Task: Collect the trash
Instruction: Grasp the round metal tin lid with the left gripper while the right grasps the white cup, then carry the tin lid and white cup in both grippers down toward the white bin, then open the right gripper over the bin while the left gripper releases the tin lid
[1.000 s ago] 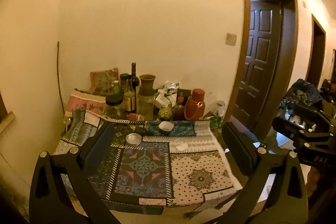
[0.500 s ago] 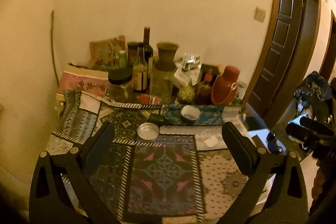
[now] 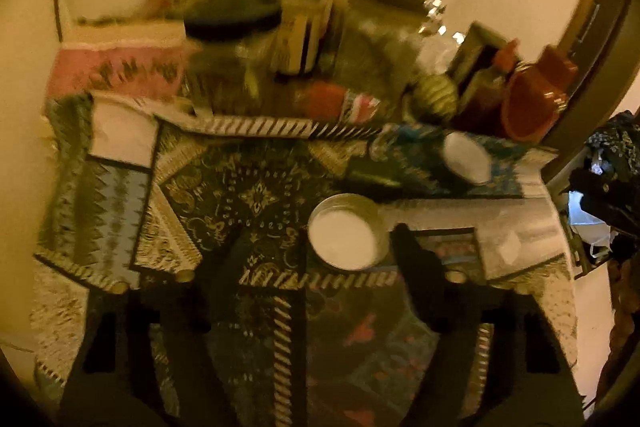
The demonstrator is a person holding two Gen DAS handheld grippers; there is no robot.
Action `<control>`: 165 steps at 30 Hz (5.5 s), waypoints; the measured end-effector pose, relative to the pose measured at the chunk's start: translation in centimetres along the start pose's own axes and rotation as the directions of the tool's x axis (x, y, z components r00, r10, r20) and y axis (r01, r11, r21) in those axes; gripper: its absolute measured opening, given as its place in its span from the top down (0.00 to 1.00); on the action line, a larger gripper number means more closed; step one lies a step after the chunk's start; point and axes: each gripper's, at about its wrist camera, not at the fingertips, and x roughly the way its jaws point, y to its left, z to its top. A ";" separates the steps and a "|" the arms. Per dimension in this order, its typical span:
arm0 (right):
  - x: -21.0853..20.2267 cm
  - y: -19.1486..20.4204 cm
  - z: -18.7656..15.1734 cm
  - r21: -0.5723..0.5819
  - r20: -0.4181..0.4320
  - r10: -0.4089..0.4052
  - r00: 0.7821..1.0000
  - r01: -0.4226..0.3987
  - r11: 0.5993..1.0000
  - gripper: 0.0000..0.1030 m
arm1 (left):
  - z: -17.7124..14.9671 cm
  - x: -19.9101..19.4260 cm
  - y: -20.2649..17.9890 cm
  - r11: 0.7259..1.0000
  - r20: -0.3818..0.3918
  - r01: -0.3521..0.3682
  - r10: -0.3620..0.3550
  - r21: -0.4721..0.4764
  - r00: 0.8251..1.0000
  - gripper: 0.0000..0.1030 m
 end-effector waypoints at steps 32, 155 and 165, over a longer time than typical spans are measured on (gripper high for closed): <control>6.1 1.3 1.5 -0.098 -0.044 -0.070 0.997 0.066 0.993 0.95 | 0.2 2.5 -1.2 1.000 -0.046 0.018 -0.019 -0.015 0.999 0.99; 0.6 -19.9 -48.8 -0.060 -0.328 -0.049 0.943 0.031 0.998 0.48 | -57.5 6.0 -12.0 0.995 -0.410 0.090 -0.096 -0.034 0.907 0.79; -1.7 -18.6 -47.1 -0.082 -0.300 -0.053 0.952 0.029 0.996 0.48 | -56.2 3.2 -12.5 0.996 -0.451 0.090 -0.075 0.012 0.889 0.66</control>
